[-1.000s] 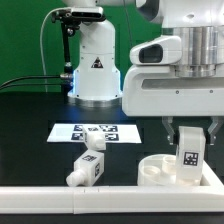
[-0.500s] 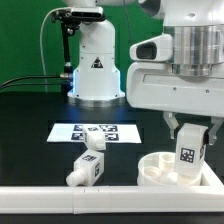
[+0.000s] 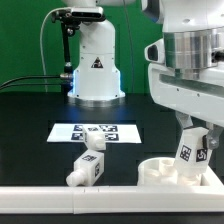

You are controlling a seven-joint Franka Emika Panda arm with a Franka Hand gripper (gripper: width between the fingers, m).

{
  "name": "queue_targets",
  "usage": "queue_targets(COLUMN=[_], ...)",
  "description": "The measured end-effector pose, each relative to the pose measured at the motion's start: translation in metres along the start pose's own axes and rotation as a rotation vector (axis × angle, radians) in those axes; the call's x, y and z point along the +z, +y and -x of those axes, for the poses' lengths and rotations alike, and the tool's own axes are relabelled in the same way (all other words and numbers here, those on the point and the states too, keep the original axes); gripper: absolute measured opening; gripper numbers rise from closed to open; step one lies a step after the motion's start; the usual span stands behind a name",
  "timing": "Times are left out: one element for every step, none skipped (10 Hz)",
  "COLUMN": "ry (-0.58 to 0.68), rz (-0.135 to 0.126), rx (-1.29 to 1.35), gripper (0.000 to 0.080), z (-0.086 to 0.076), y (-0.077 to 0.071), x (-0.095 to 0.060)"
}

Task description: Assemble stool

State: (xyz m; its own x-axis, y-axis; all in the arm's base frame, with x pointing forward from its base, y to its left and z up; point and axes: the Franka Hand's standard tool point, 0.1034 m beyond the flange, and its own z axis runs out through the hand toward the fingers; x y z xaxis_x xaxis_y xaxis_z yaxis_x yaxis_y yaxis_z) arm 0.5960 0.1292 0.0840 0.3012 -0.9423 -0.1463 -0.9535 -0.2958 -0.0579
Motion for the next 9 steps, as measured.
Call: queue_targets(ry=[-0.001, -0.002, -0.008, -0.036, -0.056, -0.068, -0.071, -0.069, -0.069], rz=[0.001, 0.001, -0.002, -0.025, -0.051, -0.064, -0.063, -0.064, -0.065], rx=[-0.011, -0.007, 0.012, 0.099, 0.206, 0.323, 0.329, 0.297, 0.267], gripper=[0.0341, 0.034, 0.034, 0.034, 0.034, 0.034, 0.034, 0.0436, 0.0564], z=[0.0007, 0.001, 0.0014, -0.0002, -0.0018, 0.0, 0.0018, 0.0017, 0.0018], y=[0.0002, 0.0002, 0.0, -0.0013, -0.002, -0.0018, -0.002, -0.002, -0.0021], x=[0.0004, 0.0005, 0.0006, 0.0006, 0.0016, 0.0036, 0.0037, 0.0038, 0.0037])
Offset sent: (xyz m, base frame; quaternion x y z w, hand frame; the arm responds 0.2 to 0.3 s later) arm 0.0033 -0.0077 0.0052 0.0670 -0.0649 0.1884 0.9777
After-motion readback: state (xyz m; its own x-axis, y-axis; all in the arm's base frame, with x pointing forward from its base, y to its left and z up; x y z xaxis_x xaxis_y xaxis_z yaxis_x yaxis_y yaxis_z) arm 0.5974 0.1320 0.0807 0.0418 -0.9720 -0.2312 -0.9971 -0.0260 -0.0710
